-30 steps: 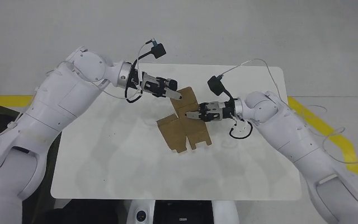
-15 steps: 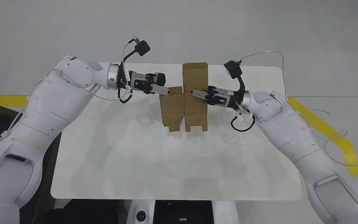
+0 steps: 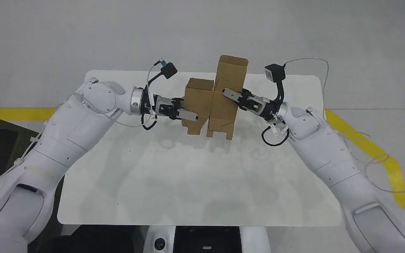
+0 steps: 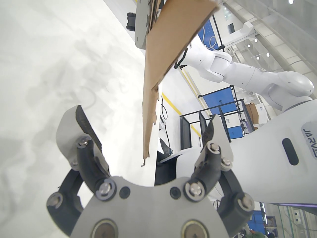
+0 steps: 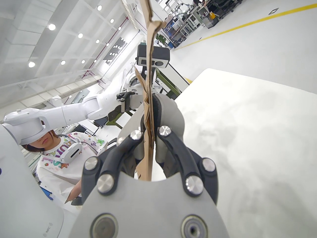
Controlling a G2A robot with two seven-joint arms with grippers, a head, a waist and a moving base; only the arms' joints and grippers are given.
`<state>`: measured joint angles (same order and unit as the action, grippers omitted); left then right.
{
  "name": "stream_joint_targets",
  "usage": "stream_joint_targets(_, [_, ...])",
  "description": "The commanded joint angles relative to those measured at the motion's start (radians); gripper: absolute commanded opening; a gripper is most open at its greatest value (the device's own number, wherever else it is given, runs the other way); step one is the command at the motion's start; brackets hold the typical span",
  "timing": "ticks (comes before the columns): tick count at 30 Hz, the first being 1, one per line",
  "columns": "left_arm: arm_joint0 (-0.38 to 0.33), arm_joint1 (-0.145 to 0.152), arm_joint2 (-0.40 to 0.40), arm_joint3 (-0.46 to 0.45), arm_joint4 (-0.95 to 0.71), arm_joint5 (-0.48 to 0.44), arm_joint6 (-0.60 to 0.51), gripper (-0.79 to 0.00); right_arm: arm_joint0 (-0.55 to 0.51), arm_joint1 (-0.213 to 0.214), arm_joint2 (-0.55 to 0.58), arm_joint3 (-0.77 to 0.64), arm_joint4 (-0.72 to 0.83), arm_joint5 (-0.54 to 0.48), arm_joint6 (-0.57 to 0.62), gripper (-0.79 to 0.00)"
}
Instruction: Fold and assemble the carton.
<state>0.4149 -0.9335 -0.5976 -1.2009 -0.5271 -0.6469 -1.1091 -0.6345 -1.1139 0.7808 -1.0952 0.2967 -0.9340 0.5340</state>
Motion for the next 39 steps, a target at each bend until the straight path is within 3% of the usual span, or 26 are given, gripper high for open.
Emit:
stream_joint_targets(1, [0.012, -0.001, -0.006, 0.0, 0.006, -0.001, 0.003, 0.0, -0.005, -0.001, 0.009, -0.002, 0.004, 0.002, -0.002, -0.785])
stream_joint_targets(4, [0.022, -0.003, -0.016, -0.002, 0.019, 0.003, 0.006, 0.0, -0.011, -0.003, 0.02, -0.004, 0.001, 0.004, -0.002, -0.785])
stream_joint_targets(5, [0.025, -0.003, -0.02, -0.003, 0.021, 0.003, 0.006, -0.308, -0.013, -0.004, 0.023, -0.005, 0.0, 0.005, -0.001, -0.785])
stream_joint_targets(6, [0.028, -0.003, -0.024, -0.002, 0.024, 0.005, 0.006, -0.471, -0.015, -0.004, 0.026, -0.007, -0.001, 0.006, 0.001, -0.785])
stream_joint_targets(7, [0.031, -0.004, -0.027, -0.002, 0.026, 0.006, 0.005, -0.579, -0.016, -0.005, 0.029, -0.008, -0.002, 0.007, 0.002, -0.785])
stream_joint_targets(8, [0.034, -0.004, -0.031, -0.003, 0.028, 0.007, 0.004, -0.757, -0.018, -0.005, 0.032, -0.008, -0.003, 0.008, 0.003, -0.785])
stream_joint_targets(9, [0.037, -0.005, -0.034, -0.004, 0.029, 0.009, 0.002, -0.785, -0.02, -0.006, 0.035, -0.008, -0.003, 0.01, 0.003, -0.785])
stream_joint_targets(26, [0.076, -0.013, -0.088, -0.021, -0.039, -0.002, -0.062, -0.785, -0.033, -0.018, 0.076, -0.016, -0.008, 0.007, 0.036, -0.785])
stream_joint_targets(27, [0.079, -0.012, -0.09, -0.023, -0.043, -0.001, -0.063, -0.785, -0.033, -0.019, 0.078, -0.015, -0.011, 0.009, 0.038, -0.662])
stream_joint_targets(28, [0.08, -0.012, -0.092, -0.029, -0.044, 0.0, -0.064, -0.785, -0.032, -0.019, 0.079, -0.015, -0.012, 0.011, 0.04, -0.431])
stream_joint_targets(29, [0.082, -0.011, -0.095, -0.03, -0.046, 0.003, -0.067, -0.785, -0.031, -0.02, 0.08, -0.014, -0.013, 0.015, 0.043, 0.0])
stream_joint_targets(39, [0.083, -0.008, -0.126, -0.01, -0.097, 0.069, -0.133, -0.785, -0.013, -0.008, 0.137, 0.012, -0.032, 0.051, 0.119, 0.0])
